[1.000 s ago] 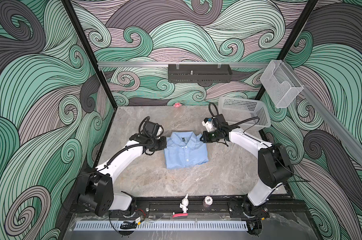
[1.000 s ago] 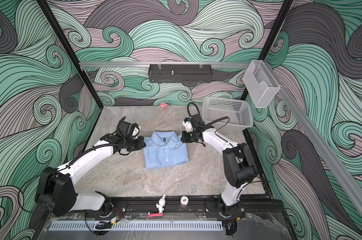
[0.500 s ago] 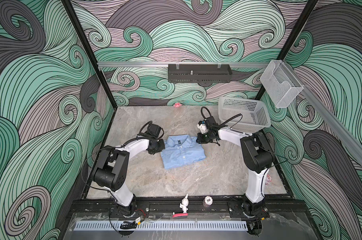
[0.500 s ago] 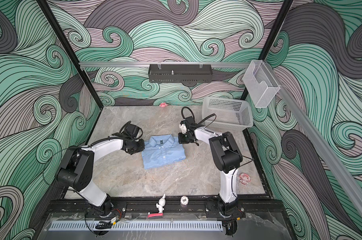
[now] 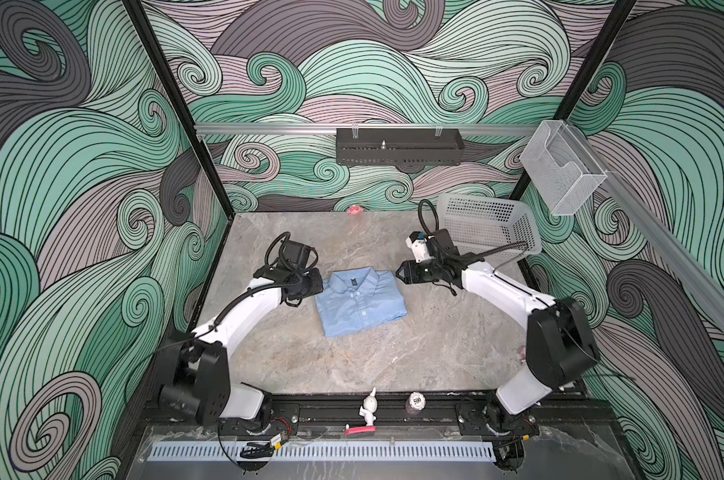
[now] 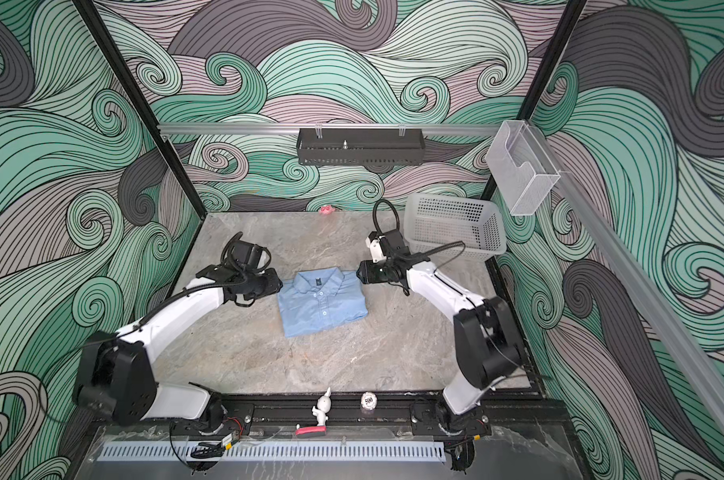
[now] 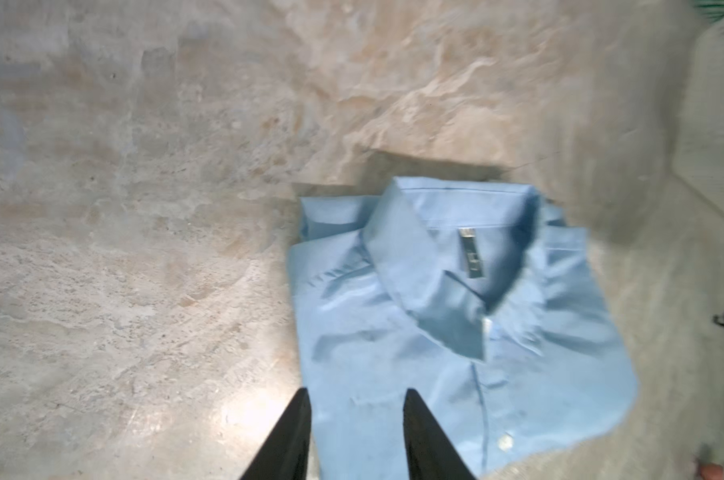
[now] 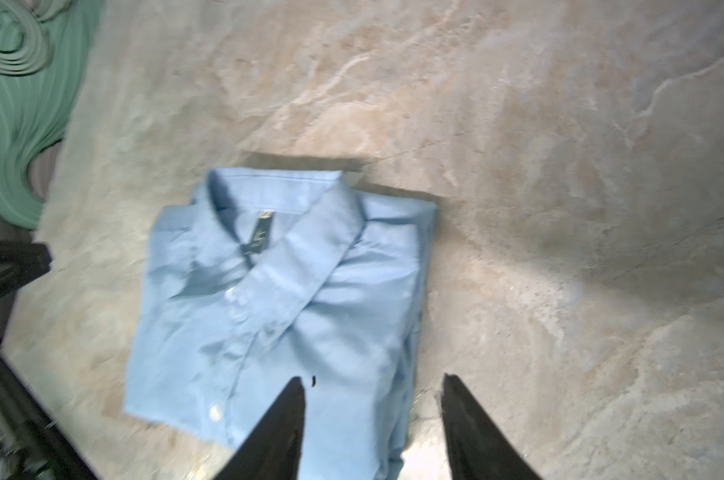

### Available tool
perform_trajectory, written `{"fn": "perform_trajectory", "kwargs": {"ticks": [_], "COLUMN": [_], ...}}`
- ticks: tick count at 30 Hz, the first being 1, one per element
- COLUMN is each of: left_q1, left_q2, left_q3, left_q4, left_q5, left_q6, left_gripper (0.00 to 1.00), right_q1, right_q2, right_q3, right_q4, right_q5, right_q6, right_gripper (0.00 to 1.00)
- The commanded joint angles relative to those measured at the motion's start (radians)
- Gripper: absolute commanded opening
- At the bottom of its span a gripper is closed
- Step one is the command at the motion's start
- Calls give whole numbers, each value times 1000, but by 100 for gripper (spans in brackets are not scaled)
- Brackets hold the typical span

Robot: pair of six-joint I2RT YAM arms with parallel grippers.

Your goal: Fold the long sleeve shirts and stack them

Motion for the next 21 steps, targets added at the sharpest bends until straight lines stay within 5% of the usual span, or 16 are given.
{"fn": "perform_trajectory", "kwargs": {"ticks": [1, 5, 9, 15, 21], "left_q1": [-72, -148, -158, -83, 35], "left_q2": [20, 149, 269, 385, 404], "left_q3": [-29, -84, -144, -136, -28], "left_q4": [10, 147, 242, 153, -58], "left_q5": [95, 189, 235, 153, -66], "left_q6": [-69, -159, -214, -146, -16], "left_gripper": [37, 35, 34, 33, 33], "right_q1": [49, 76, 59, 80, 169], "right_q2": [-20, 36, 150, 350, 435], "right_q3": [-101, -167, -205, -151, -1], "right_q4": [-15, 56, 105, 141, 149], "right_q5": [-112, -166, -146, -146, -159], "right_q6": [52, 68, 67, 98, 149], "right_gripper": [37, 19, 19, 19, 19]}}
